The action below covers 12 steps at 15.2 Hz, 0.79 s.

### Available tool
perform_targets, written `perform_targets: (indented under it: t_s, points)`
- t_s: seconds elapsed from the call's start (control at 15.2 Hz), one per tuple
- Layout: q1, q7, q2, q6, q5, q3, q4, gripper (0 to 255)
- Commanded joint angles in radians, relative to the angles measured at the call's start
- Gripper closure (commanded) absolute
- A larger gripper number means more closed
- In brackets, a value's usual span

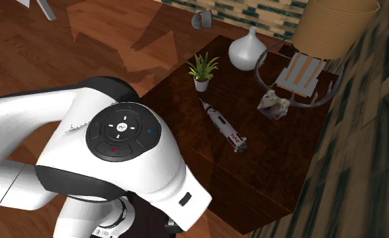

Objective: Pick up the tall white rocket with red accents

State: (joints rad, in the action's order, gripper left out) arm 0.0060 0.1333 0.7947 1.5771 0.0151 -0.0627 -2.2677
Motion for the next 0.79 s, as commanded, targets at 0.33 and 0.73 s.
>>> perform_targets:
  t_s: [0.33,0.73]
  points:
    - [-0.028,-0.282,0.005,-0.009,0.07,0.171,-0.003,0]
    - [-0.072,-0.622,-0.077,-0.011,0.143,0.375,0.07,0]
